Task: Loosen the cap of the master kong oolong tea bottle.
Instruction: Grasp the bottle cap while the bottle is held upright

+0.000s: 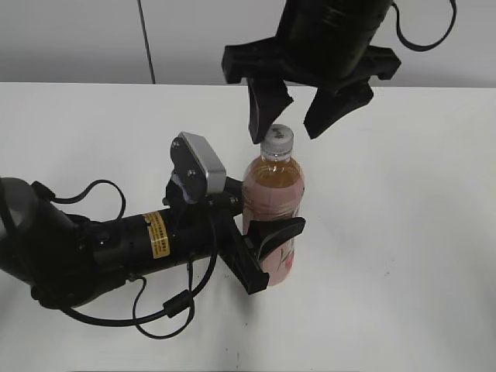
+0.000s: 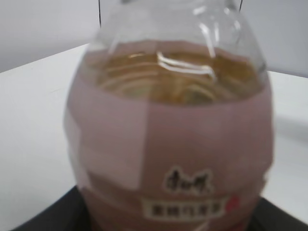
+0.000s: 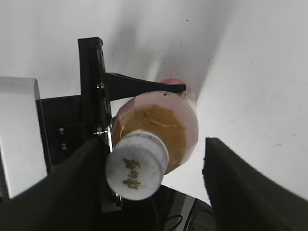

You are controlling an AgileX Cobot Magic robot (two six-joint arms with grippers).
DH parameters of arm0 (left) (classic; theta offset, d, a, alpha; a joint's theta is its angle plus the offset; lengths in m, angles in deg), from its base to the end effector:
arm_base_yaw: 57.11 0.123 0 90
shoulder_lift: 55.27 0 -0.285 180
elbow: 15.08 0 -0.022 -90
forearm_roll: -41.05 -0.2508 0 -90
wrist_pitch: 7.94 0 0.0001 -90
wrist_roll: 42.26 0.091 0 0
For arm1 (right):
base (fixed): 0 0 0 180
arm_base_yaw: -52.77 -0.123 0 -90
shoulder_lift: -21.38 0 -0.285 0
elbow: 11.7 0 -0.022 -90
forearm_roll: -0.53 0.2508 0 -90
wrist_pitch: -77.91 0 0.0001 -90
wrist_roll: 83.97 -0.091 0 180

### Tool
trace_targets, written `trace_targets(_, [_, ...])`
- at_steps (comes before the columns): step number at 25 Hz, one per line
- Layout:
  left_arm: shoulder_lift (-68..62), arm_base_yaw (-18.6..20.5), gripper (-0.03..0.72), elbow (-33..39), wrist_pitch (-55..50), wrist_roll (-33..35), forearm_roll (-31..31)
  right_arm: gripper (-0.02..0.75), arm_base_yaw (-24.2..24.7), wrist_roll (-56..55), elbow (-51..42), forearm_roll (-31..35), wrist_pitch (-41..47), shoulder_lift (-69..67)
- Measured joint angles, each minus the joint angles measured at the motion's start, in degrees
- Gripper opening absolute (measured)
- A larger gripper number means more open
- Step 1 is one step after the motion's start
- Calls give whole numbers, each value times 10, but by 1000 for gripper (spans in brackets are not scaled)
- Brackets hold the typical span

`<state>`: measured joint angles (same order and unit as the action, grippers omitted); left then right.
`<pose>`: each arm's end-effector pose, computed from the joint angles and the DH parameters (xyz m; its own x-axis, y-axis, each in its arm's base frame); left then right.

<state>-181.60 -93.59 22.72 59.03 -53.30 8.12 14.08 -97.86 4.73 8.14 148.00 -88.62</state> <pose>0.2431 -0.2363 0.1023 -0.1026 0.1356 -0.9854 0.9168 0.3973 -0.0408 0.2854 0.2431 0.3106 -0.9015 -0.3611 -0.2385 -0.4087 0.8916 0.1951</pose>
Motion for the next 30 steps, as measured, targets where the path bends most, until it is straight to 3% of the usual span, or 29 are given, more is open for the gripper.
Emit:
trace_targets(8, [0, 0, 372, 0, 0, 0, 0, 491, 0, 0, -2, 7, 0, -4])
trace_targets(10, [0, 0, 372, 0, 0, 0, 0, 434, 0, -1, -2, 11, 0, -8])
trace_targets(13, [0, 0, 372, 0, 0, 0, 0, 277, 0, 19, -2, 17, -1, -10])
trace_targets(15, [0, 0, 372, 0, 0, 0, 0, 281, 0, 66, -2, 17, -2, -10])
trace_targets(19, [0, 0, 372, 0, 0, 0, 0, 281, 0, 256, -2, 22, -2, -10])
trace_targets(25, [0, 0, 372, 0, 0, 0, 0, 279, 0, 690, -2, 23, -2, -10])
trace_targets(30, [0, 0, 372, 0, 0, 1, -1, 279, 0, 913, -2, 25, 1, -10])
